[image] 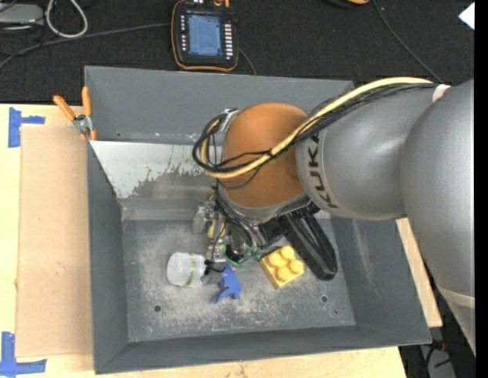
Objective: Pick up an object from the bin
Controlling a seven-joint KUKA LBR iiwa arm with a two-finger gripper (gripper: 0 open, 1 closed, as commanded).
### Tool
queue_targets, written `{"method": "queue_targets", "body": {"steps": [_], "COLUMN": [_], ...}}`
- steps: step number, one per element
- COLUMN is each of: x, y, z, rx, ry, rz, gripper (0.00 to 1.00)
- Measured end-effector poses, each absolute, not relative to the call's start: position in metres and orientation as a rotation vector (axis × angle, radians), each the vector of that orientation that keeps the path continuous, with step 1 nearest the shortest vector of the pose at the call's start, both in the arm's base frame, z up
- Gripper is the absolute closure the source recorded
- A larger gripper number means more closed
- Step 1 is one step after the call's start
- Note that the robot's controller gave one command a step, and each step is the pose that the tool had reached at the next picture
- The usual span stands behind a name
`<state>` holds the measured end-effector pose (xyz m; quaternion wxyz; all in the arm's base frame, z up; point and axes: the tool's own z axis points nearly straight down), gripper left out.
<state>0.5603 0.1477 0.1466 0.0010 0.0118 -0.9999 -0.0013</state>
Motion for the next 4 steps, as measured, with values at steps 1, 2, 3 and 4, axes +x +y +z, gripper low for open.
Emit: {"method": "queue_targets", "body": {"steps": [1,2,3,4], "x": [0.568,0.565,0.554,0.554], "y": [0.158,0.164,0.138,0.138], "z": [0.13,0.068,0.069,0.069], "rx": [-0.48,-0.19,-0.721,-0.722], "ry": [-3.096,-3.13,-3.047,-3.047], "rz": [0.002,-0.002,0.003,0.003], "gripper": [0.0,0.0,1.0,1.0]}}
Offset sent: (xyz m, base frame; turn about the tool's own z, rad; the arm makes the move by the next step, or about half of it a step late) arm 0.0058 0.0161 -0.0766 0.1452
